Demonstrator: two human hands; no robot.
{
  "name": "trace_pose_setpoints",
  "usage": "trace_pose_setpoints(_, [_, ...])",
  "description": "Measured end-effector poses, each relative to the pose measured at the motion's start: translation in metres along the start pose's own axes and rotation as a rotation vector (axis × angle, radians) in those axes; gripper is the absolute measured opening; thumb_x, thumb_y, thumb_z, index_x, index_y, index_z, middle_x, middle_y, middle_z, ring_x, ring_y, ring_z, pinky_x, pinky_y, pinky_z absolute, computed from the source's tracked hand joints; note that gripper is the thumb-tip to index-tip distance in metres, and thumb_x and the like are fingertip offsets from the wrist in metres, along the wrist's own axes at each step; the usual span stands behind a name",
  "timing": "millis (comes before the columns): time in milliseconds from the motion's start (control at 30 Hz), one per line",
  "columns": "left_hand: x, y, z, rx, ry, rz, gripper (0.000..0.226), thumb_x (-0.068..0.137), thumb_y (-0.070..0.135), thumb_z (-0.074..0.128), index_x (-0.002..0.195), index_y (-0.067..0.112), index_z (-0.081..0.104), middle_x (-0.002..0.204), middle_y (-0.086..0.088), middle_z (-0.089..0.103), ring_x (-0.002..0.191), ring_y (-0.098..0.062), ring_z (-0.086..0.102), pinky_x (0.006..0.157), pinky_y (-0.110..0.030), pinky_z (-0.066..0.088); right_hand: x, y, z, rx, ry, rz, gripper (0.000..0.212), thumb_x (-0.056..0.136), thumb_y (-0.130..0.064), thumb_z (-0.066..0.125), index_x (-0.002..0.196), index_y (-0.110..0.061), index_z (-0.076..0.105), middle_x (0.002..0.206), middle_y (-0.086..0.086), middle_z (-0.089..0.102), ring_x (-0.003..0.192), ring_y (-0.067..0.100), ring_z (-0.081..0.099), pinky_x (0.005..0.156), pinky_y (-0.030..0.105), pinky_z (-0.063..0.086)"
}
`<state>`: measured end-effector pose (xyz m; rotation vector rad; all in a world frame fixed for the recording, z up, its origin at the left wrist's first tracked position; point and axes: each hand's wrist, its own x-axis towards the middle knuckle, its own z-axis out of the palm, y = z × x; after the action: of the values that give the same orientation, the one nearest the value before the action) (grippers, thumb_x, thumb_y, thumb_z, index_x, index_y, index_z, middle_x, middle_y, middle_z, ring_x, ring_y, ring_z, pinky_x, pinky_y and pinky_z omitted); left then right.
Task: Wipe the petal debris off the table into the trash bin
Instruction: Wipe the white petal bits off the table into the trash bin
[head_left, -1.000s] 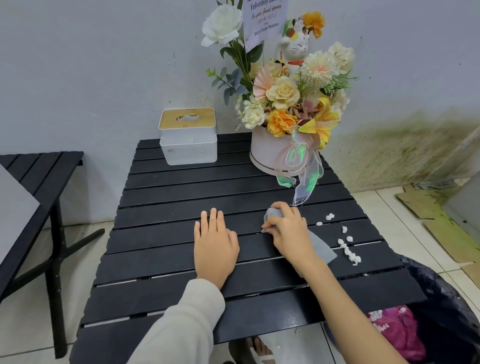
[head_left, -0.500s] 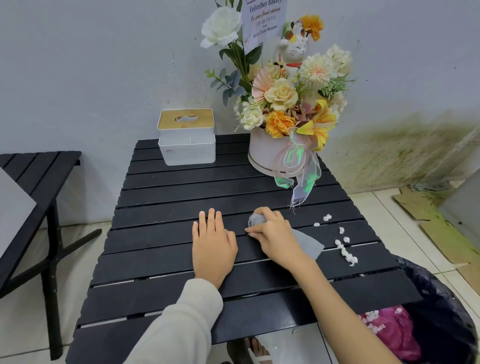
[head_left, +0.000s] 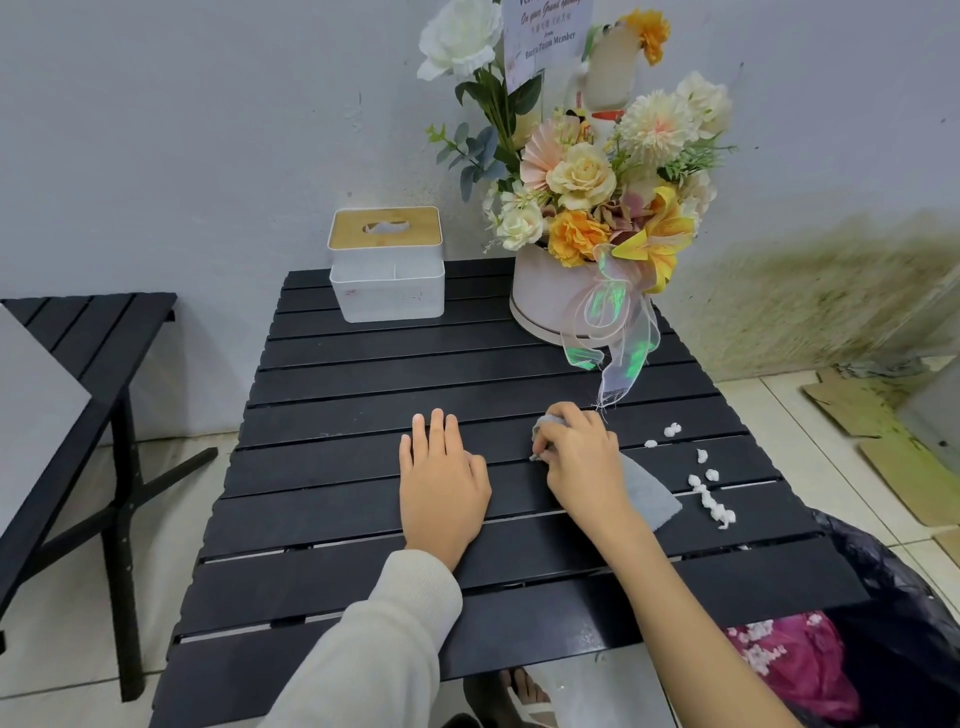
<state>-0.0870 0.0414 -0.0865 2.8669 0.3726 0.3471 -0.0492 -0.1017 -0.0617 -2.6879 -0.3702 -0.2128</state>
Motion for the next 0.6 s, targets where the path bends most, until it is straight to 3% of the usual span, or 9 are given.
trace_pose_setpoints(133, [0.000, -0.001, 0.001, 0.007, -0.007, 0.003, 0.059, 0.085, 0.027, 0.020, 0.125, 0.000, 0.054, 0.131, -0.016, 0.055, 0.127, -0.035, 0.045, 0.104, -0.047, 0.037, 0.002, -0.013, 0.000, 0.039, -0.152, -0.038, 0.010, 0.085, -0.012, 0.062, 0.089, -0.015, 0.070, 0.123, -0.003, 0.050, 0.111, 0.024, 0.044, 0.081, 0.031, 0.030])
trace_pose_setpoints(233, [0.000, 0.000, 0.000, 0.005, -0.005, 0.003, 0.058, 0.085, 0.028, 0.021, 0.123, 0.000, 0.055, 0.129, -0.017, 0.056, 0.125, -0.036, 0.047, 0.102, -0.048, 0.039, -0.004, -0.016, 0.005, 0.093, -0.152, -0.128, 0.012, 0.090, -0.018, 0.056, 0.095, -0.019, 0.067, 0.127, -0.004, 0.051, 0.114, 0.024, 0.046, 0.088, 0.031, 0.032])
trace_pose_setpoints(300, [0.000, 0.000, 0.000, 0.000, -0.004, 0.006, 0.057, 0.085, 0.027, 0.023, 0.122, -0.001, 0.056, 0.128, -0.017, 0.057, 0.124, -0.036, 0.048, 0.101, -0.049, 0.040, -0.013, 0.001, 0.003, 0.003, -0.151, -0.160, 0.023, 0.093, -0.033, 0.045, 0.109, -0.032, 0.063, 0.143, -0.007, 0.041, 0.127, 0.021, 0.042, 0.096, 0.033, 0.027])
trace_pose_setpoints(367, [0.000, -0.001, 0.000, -0.014, 0.005, 0.006, 0.057, 0.085, 0.026, 0.023, 0.122, -0.001, 0.056, 0.129, -0.017, 0.057, 0.124, -0.036, 0.048, 0.102, -0.049, 0.039, -0.028, 0.025, -0.003, -0.144, -0.148, -0.160, 0.039, 0.090, -0.050, 0.030, 0.124, -0.048, 0.049, 0.153, -0.009, 0.028, 0.134, 0.022, 0.039, 0.103, 0.044, 0.031])
trace_pose_setpoints(433, [0.000, -0.001, 0.000, -0.020, 0.005, 0.005, 0.058, 0.085, 0.026, 0.021, 0.124, 0.000, 0.055, 0.131, -0.016, 0.055, 0.126, -0.036, 0.046, 0.104, -0.048, 0.037, -0.045, 0.045, -0.011, -0.220, -0.106, -0.127, 0.045, 0.087, -0.053, 0.027, 0.129, -0.051, 0.042, 0.153, -0.004, 0.031, 0.124, 0.025, 0.051, 0.093, 0.044, 0.045])
trace_pose_setpoints(533, [0.000, -0.001, 0.001, -0.023, 0.005, 0.006, 0.060, 0.085, 0.027, 0.018, 0.126, 0.000, 0.053, 0.132, -0.016, 0.054, 0.128, -0.036, 0.043, 0.106, -0.047, 0.034, -0.050, 0.053, -0.014, -0.277, -0.033, -0.075, 0.039, 0.087, -0.034, 0.048, 0.125, -0.044, 0.051, 0.135, 0.004, 0.054, 0.084, 0.027, 0.062, 0.063, 0.037, 0.050])
trace_pose_setpoints(600, [-0.001, -0.001, 0.001, -0.022, 0.003, 0.006, 0.060, 0.085, 0.027, 0.018, 0.126, 0.000, 0.053, 0.133, -0.016, 0.054, 0.128, -0.036, 0.043, 0.106, -0.048, 0.034, -0.042, 0.044, -0.016, -0.142, 0.019, -0.052, 0.038, 0.088, -0.027, 0.048, 0.124, -0.039, 0.054, 0.125, 0.009, 0.061, 0.075, 0.032, 0.056, 0.065, 0.041, 0.051])
